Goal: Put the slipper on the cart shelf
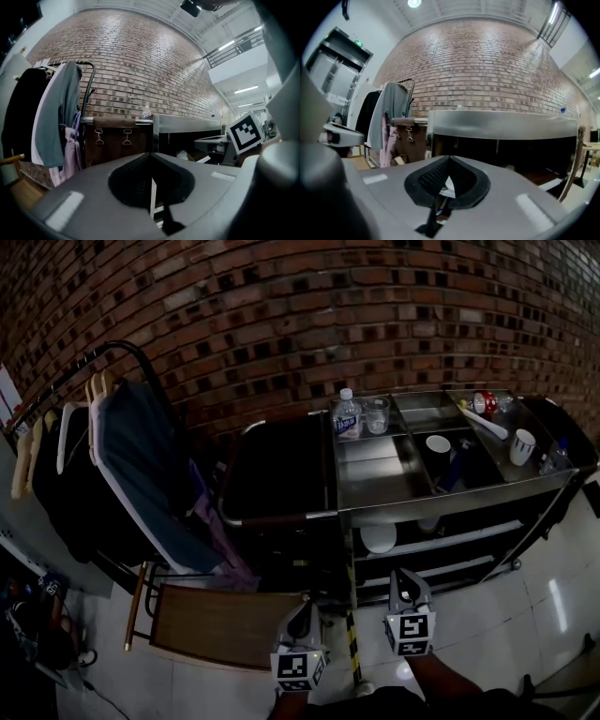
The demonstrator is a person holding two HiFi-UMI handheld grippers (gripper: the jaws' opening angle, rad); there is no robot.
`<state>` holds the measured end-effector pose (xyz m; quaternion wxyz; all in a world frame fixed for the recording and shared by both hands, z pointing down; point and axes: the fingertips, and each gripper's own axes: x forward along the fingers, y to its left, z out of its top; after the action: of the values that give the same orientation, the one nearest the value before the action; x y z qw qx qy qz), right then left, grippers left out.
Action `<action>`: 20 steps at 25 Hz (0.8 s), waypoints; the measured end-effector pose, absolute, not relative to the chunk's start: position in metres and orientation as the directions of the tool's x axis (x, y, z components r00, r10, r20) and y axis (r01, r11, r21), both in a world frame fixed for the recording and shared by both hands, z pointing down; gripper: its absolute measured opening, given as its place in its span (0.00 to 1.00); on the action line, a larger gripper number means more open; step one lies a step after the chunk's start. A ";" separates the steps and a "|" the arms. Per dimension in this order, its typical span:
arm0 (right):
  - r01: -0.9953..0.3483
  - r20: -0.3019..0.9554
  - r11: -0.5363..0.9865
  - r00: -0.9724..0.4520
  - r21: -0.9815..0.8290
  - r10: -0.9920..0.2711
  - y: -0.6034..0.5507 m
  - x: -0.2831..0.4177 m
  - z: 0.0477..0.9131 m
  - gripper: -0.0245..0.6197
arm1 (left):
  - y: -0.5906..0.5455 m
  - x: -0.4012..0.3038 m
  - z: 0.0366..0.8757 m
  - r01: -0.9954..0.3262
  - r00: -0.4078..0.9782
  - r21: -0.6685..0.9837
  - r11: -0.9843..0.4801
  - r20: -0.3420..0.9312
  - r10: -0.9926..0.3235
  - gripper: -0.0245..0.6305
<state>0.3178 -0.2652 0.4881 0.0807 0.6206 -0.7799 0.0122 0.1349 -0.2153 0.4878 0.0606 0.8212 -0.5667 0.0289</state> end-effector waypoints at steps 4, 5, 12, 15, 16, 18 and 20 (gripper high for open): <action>-0.964 0.148 0.253 -0.241 0.075 -0.959 -0.235 0.306 0.491 0.04 | -0.210 0.147 0.482 -0.918 0.395 0.075 -0.389 0.106 -0.912 0.06; -0.962 0.144 0.259 -0.246 0.082 -0.959 -0.228 0.303 0.490 0.04 | -0.209 0.149 0.479 -0.914 0.405 0.076 -0.399 0.101 -0.909 0.06; -0.955 0.092 0.274 -0.265 0.113 -0.960 -0.200 0.285 0.466 0.04 | -0.205 0.159 0.462 -0.898 0.440 0.063 -0.436 0.067 -0.896 0.06; -0.952 0.065 0.280 -0.274 0.126 -0.960 -0.192 0.277 0.455 0.04 | -0.202 0.160 0.455 -0.895 0.446 0.051 -0.444 0.058 -0.893 0.06; -0.951 0.056 0.280 -0.275 0.131 -0.960 -0.190 0.275 0.451 0.04 | -0.202 0.160 0.452 -0.894 0.448 0.050 -0.445 0.054 -0.893 0.06; -0.950 0.038 0.280 -0.277 0.140 -0.960 -0.187 0.273 0.445 0.04 | -0.201 0.161 0.447 -0.894 0.447 0.051 -0.445 0.044 -0.893 0.06; -0.948 0.025 0.282 -0.281 0.145 -0.959 -0.184 0.273 0.443 0.04 | -0.199 0.164 0.445 -0.893 0.450 0.042 -0.449 0.038 -0.892 0.06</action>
<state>0.2726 -0.1838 0.4431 0.0535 0.5971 -0.7988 -0.0507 0.1635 -0.1989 0.4452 0.0278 0.8511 -0.5242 0.0052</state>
